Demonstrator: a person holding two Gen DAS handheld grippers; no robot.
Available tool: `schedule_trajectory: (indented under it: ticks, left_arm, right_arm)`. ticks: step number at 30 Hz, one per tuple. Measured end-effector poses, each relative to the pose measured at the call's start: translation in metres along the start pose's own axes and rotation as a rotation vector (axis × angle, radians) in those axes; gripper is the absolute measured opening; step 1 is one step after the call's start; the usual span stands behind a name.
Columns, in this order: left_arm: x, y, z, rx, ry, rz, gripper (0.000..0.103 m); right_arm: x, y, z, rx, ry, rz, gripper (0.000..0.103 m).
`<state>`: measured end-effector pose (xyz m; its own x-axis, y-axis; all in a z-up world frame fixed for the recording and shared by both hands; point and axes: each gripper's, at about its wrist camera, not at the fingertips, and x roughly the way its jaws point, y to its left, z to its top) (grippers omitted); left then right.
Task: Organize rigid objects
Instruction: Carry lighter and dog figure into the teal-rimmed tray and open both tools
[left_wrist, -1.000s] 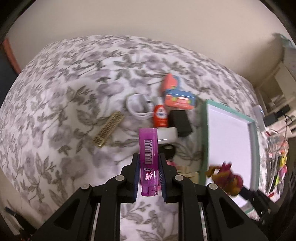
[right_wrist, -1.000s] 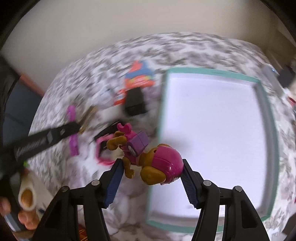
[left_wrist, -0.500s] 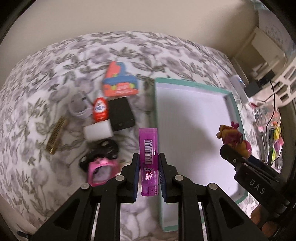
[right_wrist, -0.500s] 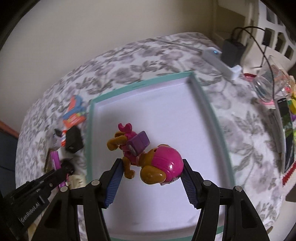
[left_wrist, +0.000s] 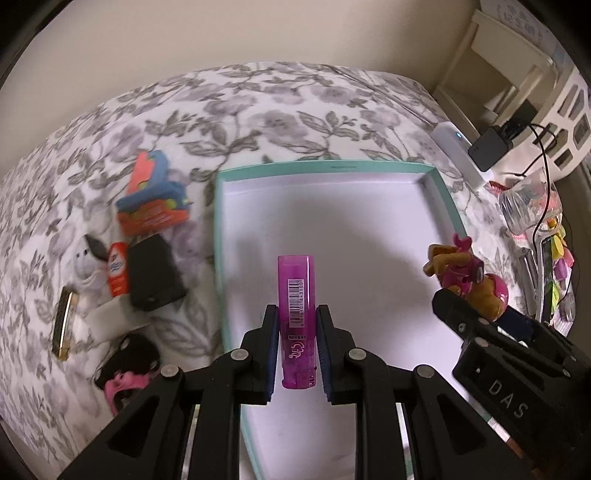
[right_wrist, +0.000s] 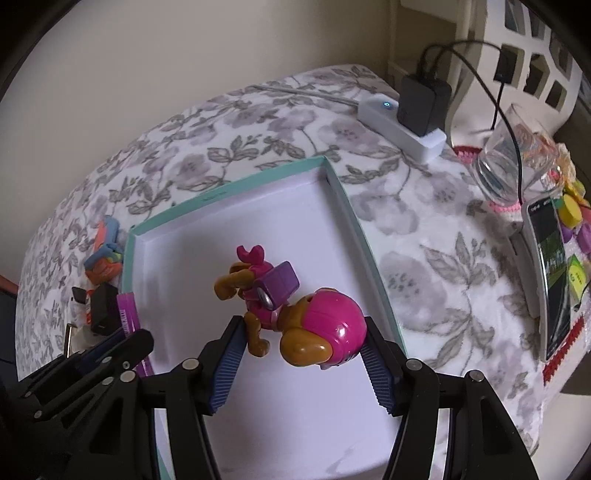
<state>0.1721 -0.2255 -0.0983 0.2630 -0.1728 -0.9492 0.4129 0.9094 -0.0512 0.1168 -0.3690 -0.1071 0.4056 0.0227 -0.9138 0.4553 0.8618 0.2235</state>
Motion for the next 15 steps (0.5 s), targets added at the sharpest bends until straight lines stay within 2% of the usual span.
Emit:
schedule_trajectory:
  ticks: [8, 15]
  left_arm:
    - [0.013, -0.006, -0.003, 0.015, -0.01, -0.002, 0.021]
    - [0.01, -0.001, -0.005, -0.004, -0.009, -0.017, 0.021]
  right_arm:
    - [0.015, -0.007, -0.003, 0.021, 0.039, -0.016, 0.064]
    - [0.015, -0.004, -0.003, -0.003, 0.033, -0.039, 0.065]
